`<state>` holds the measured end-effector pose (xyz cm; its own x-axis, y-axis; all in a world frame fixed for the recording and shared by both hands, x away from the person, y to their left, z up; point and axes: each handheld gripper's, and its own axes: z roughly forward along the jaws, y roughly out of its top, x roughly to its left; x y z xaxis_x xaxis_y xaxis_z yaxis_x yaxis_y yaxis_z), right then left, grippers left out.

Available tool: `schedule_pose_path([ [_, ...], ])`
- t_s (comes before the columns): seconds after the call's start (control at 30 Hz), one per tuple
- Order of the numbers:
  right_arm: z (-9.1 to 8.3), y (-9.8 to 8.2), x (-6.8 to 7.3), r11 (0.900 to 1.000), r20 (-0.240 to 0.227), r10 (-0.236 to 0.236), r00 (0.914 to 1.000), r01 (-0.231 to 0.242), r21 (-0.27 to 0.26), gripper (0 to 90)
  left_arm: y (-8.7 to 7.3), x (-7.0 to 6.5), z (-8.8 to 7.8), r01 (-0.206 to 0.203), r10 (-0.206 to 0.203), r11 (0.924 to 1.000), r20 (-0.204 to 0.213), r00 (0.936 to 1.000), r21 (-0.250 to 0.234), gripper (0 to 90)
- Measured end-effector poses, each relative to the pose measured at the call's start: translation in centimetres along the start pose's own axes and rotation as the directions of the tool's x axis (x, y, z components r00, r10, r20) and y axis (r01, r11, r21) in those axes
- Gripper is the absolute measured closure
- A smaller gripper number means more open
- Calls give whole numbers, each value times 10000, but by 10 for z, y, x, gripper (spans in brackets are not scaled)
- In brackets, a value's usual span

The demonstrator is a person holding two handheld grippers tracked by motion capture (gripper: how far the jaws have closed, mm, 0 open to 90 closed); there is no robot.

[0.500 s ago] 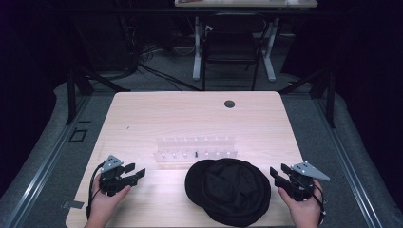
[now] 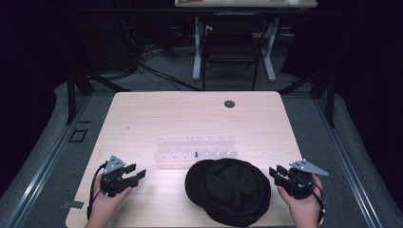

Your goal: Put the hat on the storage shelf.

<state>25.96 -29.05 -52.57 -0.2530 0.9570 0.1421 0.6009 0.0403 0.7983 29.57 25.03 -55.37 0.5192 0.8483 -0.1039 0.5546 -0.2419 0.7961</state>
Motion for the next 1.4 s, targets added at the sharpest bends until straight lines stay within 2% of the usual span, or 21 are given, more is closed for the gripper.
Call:
schedule_pose_path([
  [0.07, 0, 0, 2, 9998, -69, -122, 9999, 123, 126, 638, 0, -1, 0, -106, 106, 9999, -47, 9999, 87, 487],
  [0.13, -3, -2, 4, 9988, -295, 102, 9995, -88, 481, 632, 0, -3, 0, -251, 253, 9996, -124, 9996, 144, 486],
  [0.2, -4, -2, 5, 9976, -338, 123, 9994, -100, 680, 630, 0, -3, 0, -260, 261, 9996, -157, 9995, 93, 486],
  [0.23, -4, -4, 6, 9954, -315, 162, 9994, -131, 945, 625, 0, -3, 1, -234, 237, 9996, -163, 9996, 130, 485],
  [0.27, -4, -4, 6, 9954, -315, 162, 9994, -131, 945, 625, 0, -3, 1, -234, 237, 9996, -163, 9996, 130, 487],
  [0.3, -5, -4, 7, 9917, -301, 40, 9995, -1, 1284, 617, 0, -3, 0, -232, 235, 9996, -166, 9996, 173, 487],
  [0.37, -6, -4, 7, 9885, -408, 106, 9991, -43, 1512, 601, 1, -3, 0, -226, 229, 9994, -124, 9997, 247, 487],
  [0.47, -7, -3, 7, 9864, -581, 272, 9979, -174, 1632, 592, 0, -4, 0, -174, 176, 9996, -80, 9998, 242, 487],
  [0.53, -9, -1, 8, 9828, -781, 437, 9960, -288, 1822, 590, 0, -4, 1, -182, 183, 9996, -60, 9998, 205, 487],
  [0.57, -10, 0, 10, 9783, -879, 667, 9939, -478, 2014, 595, 0, -5, 1, -195, 196, 9996, -69, 9998, 180, 486],
  [0.67, -13, 2, 11, 9753, -938, 703, 9931, -487, 2153, 601, 1, -5, 0, -218, 220, 9994, -75, 9997, 264, 486],
  [0.77, -18, 6, 14, 9688, -897, 830, 9925, -593, 2408, 606, 0, -5, 1, -249, 251, 9994, -115, 9996, 232, 485],
  [0.87, -22, 7, 15, 9564, -1030, 1137, 9882, -807, 2808, 619, 0, -6, 2, -264, 267, 9993, -115, 9996, 266, 485],
  [0.97, -22, 6, 16, 9445, -944, 1300, 9870, -943, 3146, 627, 0, -6, 2, -302, 305, 9992, -102, 9995, 261, 485],
  [1.13, -18, 1, 15, 9359, -732, 1383, 9877, -1061, 3358, 634, 1, -7, 2, -371, 374, 9987, -86, 9993, 345, 485],
  [1.17, -16, 0, 13, 9294, -670, 1517, 9862, -1192, 3492, 634, 0, -7, 2, -373, 376, 9989, -94, 9992, 282, 485],
  [1.27, -14, -2, 11, 9255, -649, 1547, 9858, -1216, 3588, 649, 0, -7, 2, -383, 385, 9989, -92, 9992, 281, 485],
  [1.33, -11, -3, 8, 9125, -893, 1805, 9795, -1329, 3870, 727, 0, -7, 3, -376, 378, 9989, -92, 9992, 280, 486],
  [1.4, -9, -3, 8, 9112, -910, 1898, 9776, -1408, 3872, 753, 1, -7, 2, -389, 392, 9987, -78, 9992, 326, 487],
])
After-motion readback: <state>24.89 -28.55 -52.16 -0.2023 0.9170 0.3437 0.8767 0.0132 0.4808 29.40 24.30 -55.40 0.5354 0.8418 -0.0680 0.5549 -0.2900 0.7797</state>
